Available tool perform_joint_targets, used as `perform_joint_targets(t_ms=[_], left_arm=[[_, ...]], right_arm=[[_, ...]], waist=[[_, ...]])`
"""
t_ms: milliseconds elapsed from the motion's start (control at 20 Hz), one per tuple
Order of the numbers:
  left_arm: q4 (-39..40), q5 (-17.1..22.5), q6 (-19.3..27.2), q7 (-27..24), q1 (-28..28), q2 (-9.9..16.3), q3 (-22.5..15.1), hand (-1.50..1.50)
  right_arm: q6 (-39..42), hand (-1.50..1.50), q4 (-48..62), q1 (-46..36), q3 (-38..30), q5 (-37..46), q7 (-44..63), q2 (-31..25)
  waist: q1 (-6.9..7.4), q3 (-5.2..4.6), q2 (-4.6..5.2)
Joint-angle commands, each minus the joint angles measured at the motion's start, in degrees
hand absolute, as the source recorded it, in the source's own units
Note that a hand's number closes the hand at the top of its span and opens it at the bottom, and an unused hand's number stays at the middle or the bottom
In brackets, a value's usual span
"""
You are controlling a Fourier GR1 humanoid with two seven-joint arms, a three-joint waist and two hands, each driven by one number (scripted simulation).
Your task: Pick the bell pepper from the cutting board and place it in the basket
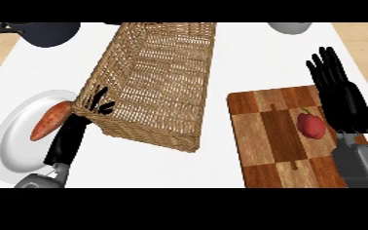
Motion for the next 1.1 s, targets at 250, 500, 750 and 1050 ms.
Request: perform_joint_targets(t_ms=[250, 500, 750, 1050], left_arm=[[-7.22, -0.10, -2.41, -8.77, -5.77, 6.23, 8.34, 0.00], [-4.24, 3.58, -5.16, -9.12, -6.39, 4.60, 9.36, 0.00], [-3.19, 2.54, -4.46, -10.21, -4.71, 3.83, 9.23, 0.00], [-6.54, 2.14, -4.29, -9.79, -1.85, 5.47, 9.96, 0.00]], right_arm=[[-4.72, 1.50, 1.96, -9.13, 9.92, 15.67, 7.61, -3.66], [-25.24, -1.50, 5.16, -10.45, 16.05, 22.64, 0.36, 17.79], [-37.38, -1.50, 7.01, -17.25, 19.22, 38.26, 12.62, 11.58], [-28.64, -1.50, 14.22, -24.65, 22.56, 52.13, 33.59, -4.97]], waist=[[3.17, -0.49, 0.54], [1.78, -0.45, 0.90], [0.00, -0.71, 0.38], [-1.00, -1.33, -0.58]])
